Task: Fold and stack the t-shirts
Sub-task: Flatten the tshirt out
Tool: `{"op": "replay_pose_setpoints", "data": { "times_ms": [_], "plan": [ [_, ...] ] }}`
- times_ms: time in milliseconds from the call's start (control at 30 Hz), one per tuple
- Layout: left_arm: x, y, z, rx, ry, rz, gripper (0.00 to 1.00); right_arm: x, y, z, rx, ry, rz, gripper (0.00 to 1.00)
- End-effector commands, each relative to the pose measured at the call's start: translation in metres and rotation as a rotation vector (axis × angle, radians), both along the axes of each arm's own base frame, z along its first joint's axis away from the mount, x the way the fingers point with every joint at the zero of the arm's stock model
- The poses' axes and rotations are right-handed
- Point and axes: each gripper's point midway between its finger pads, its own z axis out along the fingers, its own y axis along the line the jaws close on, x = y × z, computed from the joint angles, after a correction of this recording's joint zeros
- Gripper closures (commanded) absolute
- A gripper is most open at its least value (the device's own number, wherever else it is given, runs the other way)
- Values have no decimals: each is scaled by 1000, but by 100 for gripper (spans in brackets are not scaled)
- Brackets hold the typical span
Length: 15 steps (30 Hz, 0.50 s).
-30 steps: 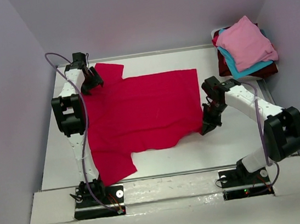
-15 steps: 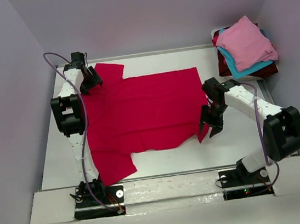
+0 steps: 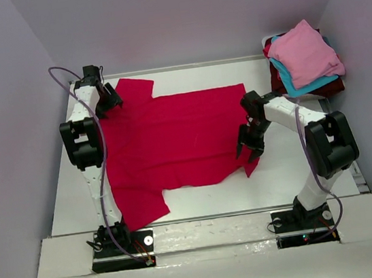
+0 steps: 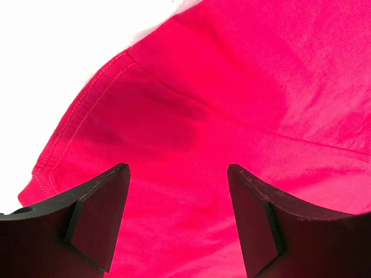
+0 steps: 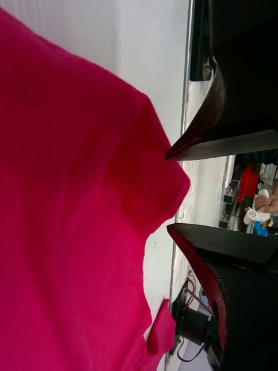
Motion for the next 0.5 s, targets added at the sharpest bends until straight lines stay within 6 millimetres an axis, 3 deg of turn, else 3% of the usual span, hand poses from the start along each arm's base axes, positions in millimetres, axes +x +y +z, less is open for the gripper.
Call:
{"op": "replay_pose_setpoints", "data": {
  "times_ms": [0,167,467],
  "plan": [
    [7,4,15,16,-30,-8,20,-1,10,-6,57,-3,32,47],
    [8,2,11,6,-27,-8,20,-21,3,-25,47,44,36,47],
    [8,7,11,3,-30,0,20,-19,11,-62,80,69,29,48]
  ]
}}
